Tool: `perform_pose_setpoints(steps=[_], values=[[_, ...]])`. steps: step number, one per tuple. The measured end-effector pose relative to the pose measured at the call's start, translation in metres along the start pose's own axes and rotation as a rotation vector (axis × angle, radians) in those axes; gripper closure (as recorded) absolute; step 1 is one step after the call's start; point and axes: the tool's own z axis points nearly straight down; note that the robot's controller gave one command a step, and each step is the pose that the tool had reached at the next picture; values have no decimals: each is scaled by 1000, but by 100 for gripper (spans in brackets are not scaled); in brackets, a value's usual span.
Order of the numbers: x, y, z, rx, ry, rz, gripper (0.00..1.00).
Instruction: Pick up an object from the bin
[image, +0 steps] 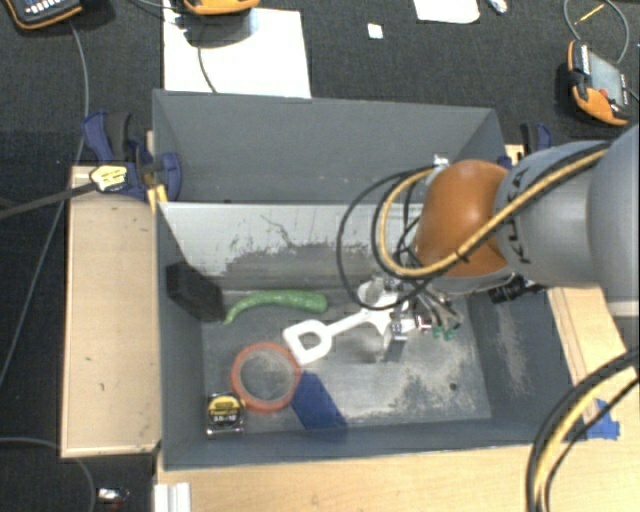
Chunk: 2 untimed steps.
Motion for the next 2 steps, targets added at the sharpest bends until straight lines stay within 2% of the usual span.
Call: perform_pose_setpoints(steps=[1,2], values=[[-10,1,7,2,-20,-194,0],[-2,0,-2,0,-7,-4,100]])
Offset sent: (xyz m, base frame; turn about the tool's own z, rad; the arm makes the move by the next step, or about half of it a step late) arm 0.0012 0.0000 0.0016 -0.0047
